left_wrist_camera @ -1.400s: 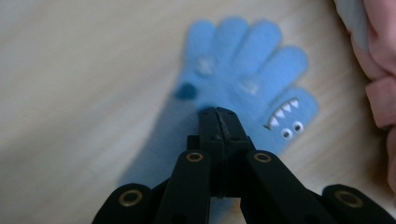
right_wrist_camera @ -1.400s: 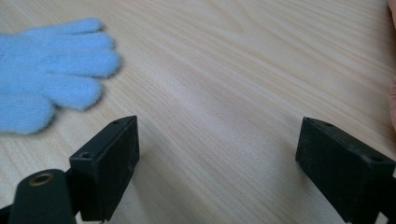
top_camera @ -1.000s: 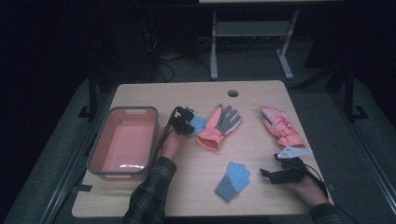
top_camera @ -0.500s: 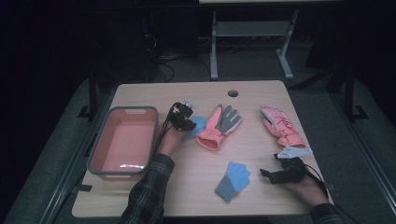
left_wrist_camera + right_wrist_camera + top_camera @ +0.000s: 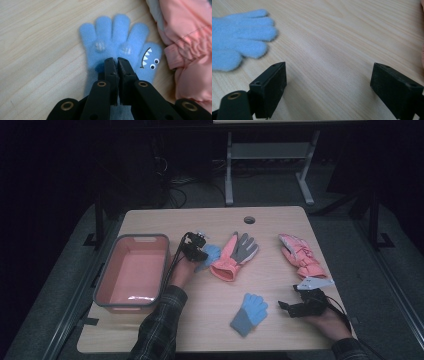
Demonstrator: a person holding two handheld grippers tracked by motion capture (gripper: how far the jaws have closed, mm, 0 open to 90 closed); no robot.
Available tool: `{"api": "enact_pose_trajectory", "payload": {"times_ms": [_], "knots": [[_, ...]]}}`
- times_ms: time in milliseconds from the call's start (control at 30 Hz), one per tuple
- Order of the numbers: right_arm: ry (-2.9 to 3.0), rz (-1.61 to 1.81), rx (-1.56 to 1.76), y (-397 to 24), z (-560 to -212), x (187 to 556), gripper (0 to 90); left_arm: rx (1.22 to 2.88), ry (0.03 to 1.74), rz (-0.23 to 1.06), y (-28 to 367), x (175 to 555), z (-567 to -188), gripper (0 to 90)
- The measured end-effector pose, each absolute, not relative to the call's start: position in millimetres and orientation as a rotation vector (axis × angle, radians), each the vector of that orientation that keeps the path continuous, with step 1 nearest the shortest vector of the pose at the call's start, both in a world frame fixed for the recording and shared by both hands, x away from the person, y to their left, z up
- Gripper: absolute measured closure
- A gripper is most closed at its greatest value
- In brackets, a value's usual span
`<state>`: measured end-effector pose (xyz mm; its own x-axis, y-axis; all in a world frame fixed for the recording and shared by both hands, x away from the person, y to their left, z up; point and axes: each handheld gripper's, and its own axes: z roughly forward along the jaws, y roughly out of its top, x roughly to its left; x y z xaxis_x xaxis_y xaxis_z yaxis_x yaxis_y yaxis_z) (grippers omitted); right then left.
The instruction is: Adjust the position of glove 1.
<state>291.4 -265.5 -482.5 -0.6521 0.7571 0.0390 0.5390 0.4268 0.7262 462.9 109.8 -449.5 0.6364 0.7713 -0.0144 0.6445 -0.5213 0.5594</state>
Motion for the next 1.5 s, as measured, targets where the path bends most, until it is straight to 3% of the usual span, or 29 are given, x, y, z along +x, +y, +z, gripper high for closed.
{"api": "enact_pose_trajectory", "payload": {"times_ms": [233,367,433,600,733,1067,1500], "knots": [[2.392,1.046,1.120,-265.5,-482.1,290.8,13.5,2.271,1.136,0.333,116.4,459.0,-428.8,87.6],[2.400,1.047,1.121,-262.9,-477.6,288.4,22.0,2.238,1.138,0.339,120.7,454.6,-414.1,87.6],[2.396,1.067,1.107,-261.8,-472.0,286.1,32.9,2.239,1.136,0.341,123.1,452.4,-407.7,87.6],[2.455,1.151,1.051,-256.1,-461.5,278.9,72.0,2.208,1.123,0.339,129.0,445.9,-391.1,87.6],[2.538,1.179,0.977,-246.5,-458.4,273.0,90.0,2.187,1.112,0.325,132.4,437.7,-378.5,87.6],[2.719,1.267,0.793,-209.1,-456.6,254.8,90.0,2.174,1.029,0.261,131.7,414.7,-365.5,87.6],[2.837,1.247,0.691,-170.9,-467.7,258.7,90.0,2.175,0.931,0.201,131.3,390.8,-362.4,87.6]]}}
